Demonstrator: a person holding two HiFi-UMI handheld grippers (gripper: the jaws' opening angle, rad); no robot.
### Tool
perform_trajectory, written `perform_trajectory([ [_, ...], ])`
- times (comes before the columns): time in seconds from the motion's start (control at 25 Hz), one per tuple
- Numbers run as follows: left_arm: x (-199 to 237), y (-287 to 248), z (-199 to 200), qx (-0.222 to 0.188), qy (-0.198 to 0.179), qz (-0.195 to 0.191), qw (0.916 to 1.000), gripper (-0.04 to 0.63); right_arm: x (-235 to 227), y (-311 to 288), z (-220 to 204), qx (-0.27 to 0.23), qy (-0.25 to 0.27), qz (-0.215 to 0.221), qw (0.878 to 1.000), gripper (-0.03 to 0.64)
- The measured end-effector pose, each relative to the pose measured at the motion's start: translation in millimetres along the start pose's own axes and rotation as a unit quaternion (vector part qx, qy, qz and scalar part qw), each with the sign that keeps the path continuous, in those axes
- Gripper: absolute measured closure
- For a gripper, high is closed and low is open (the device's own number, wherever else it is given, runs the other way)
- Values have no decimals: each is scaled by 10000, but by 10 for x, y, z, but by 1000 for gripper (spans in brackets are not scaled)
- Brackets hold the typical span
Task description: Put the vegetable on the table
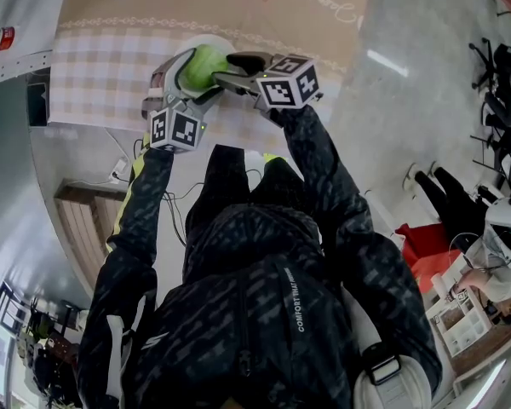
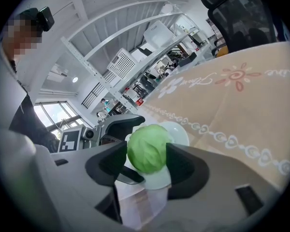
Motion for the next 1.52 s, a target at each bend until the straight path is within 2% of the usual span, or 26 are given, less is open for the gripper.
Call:
perform_trajectory([
  [0.24, -101, 48, 198, -85, 68, 163, 9998, 137, 74, 232, -3, -33, 296, -81, 9995, 377],
  [0.52, -35, 335, 423, -383, 481, 488, 9969, 158, 352, 361, 71, 5, 654, 91, 9978, 393],
  [0.6, -31, 425, 511, -440, 541, 597, 9958, 242, 461, 410, 75, 28, 779, 165, 9968, 393],
  [0.68, -61, 507, 580, -433, 606, 669, 9950, 255, 580, 461, 51, 58, 909, 222, 9956, 394],
  [0.76, -86, 594, 652, -457, 656, 783, 9937, 345, 679, 511, 19, 80, 1064, 226, 9940, 398],
  [0.8, -95, 642, 695, -485, 663, 860, 9929, 370, 723, 536, 2, 92, 1148, 212, 9931, 420],
  [0.92, -147, 764, 818, -513, 674, 1023, 9911, 443, 863, 625, -58, 146, 1358, 227, 9904, 426],
  [0.96, -179, 799, 857, -513, 685, 1046, 9908, 456, 914, 661, -82, 151, 1414, 244, 9895, 462],
  [1.12, -342, 944, 1021, -506, 690, 1181, 9893, 515, 1133, 822, -190, 93, 1573, 388, 9867, 511],
  [1.32, -678, 1137, 1288, -474, 611, 1399, 9871, 594, 1377, 1112, -404, -6, 1674, 522, 9845, 513],
  [1.52, -1159, 1348, 1599, -458, 738, 1688, 9818, 595, 1684, 1443, -698, -52, 1965, 691, 9781, 514],
])
Point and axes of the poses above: the fingertips, and each gripper's own axes: y backward along the fingers, x to its left, z out of its top, the point moved 3 cm from there along y, backward along the fingers, and after that the axes turned 2 degrees about z, right-handed, at the moved point
